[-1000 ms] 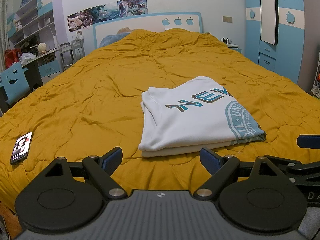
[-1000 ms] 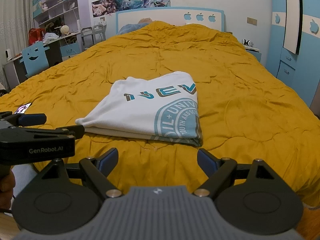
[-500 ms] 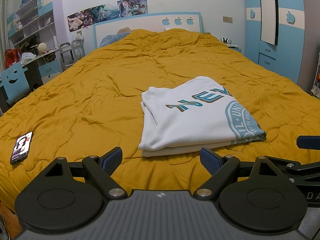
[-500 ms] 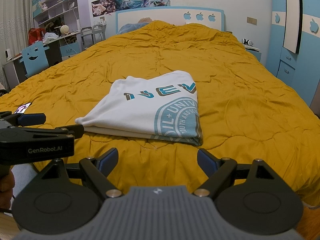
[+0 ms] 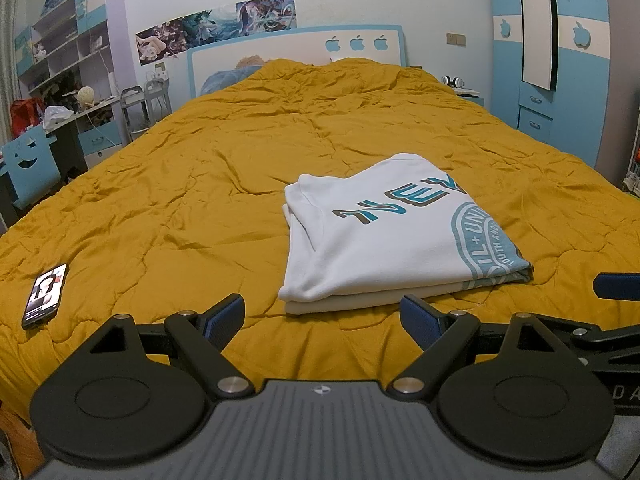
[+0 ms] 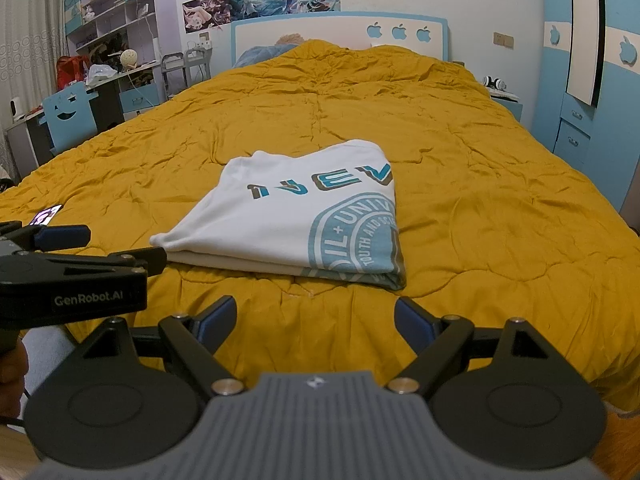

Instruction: Fold small clothes

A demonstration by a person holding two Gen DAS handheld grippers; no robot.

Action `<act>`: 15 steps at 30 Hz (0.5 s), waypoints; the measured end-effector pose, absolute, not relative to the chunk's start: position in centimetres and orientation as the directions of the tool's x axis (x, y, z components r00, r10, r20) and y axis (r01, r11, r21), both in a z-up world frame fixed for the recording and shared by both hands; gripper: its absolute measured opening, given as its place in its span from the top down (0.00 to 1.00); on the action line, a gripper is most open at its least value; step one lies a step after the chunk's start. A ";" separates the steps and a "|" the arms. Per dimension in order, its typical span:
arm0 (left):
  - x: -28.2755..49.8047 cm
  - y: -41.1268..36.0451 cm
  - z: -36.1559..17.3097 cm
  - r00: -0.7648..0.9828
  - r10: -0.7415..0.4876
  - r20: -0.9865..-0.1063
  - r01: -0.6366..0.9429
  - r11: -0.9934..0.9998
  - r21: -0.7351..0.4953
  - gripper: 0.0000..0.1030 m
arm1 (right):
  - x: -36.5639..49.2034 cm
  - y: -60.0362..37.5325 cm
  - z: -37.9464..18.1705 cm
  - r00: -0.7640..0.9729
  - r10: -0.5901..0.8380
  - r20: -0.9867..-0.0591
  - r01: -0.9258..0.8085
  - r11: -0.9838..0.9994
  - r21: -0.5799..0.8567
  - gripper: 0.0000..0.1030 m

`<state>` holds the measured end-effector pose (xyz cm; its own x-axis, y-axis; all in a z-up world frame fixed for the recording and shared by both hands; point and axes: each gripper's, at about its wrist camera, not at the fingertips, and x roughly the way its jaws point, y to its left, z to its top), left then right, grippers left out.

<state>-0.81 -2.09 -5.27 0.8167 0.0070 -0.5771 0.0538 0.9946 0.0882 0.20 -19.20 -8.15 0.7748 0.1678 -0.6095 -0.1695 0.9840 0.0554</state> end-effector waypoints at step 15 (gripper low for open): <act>-1.3 -2.2 -4.9 0.829 0.000 -0.559 0.057 0.995 0.084 0.01 | 0.2 -19.1 -8.6 0.772 0.166 -0.613 -0.167 0.984 0.056 0.21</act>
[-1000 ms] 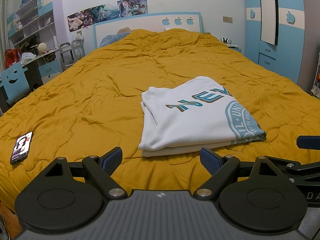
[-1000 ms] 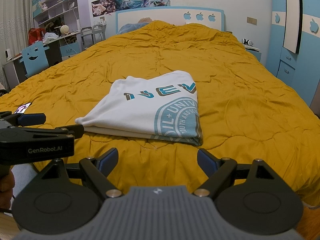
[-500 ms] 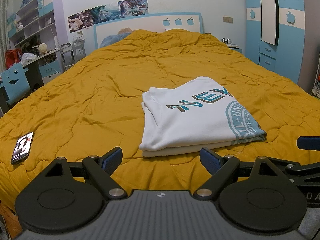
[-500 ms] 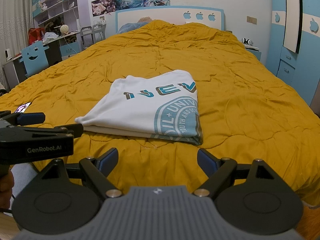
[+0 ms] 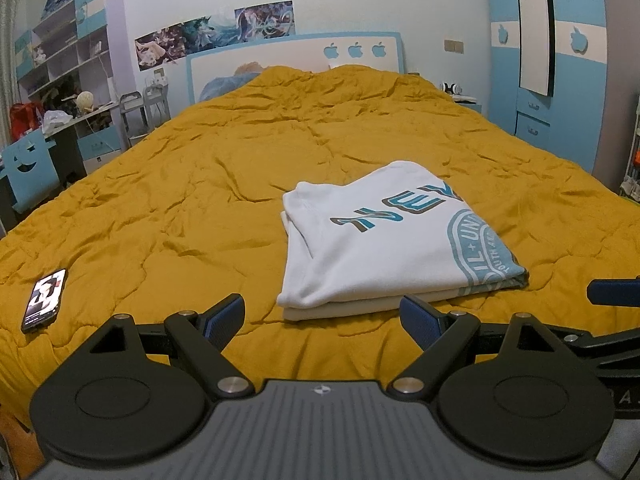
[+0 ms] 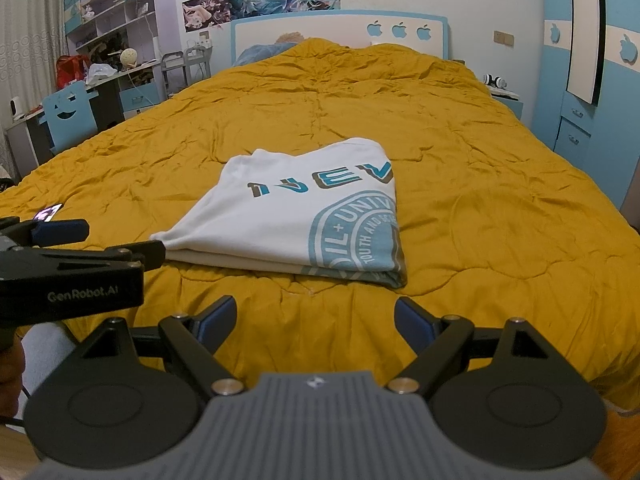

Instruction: Fold small clothes

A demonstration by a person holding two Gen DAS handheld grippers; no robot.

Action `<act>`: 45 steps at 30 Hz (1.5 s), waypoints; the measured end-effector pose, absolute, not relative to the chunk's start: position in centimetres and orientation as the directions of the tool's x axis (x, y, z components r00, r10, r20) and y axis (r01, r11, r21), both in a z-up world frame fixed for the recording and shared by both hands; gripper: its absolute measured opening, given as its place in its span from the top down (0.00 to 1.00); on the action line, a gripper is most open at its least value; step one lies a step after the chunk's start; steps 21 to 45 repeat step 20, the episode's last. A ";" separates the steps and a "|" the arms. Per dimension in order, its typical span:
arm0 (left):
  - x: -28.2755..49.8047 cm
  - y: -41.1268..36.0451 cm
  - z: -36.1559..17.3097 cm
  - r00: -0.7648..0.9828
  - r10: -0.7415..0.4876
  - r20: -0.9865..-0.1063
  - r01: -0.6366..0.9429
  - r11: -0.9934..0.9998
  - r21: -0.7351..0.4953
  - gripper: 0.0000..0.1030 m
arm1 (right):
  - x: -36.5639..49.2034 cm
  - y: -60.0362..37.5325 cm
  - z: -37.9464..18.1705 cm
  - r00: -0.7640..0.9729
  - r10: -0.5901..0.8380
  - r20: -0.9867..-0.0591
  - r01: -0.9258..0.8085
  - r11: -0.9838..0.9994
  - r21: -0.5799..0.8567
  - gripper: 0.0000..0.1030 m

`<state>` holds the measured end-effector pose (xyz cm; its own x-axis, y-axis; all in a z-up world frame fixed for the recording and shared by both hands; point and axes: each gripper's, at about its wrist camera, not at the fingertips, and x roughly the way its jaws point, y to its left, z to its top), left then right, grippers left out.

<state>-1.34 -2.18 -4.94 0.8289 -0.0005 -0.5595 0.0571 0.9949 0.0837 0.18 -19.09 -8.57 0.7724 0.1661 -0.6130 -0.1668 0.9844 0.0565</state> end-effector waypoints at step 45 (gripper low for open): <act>-1.5 -2.3 -4.6 0.837 0.001 -0.547 0.054 0.995 0.085 0.01 | 0.1 -19.0 -8.7 0.772 0.167 -0.613 -0.169 0.984 0.056 0.21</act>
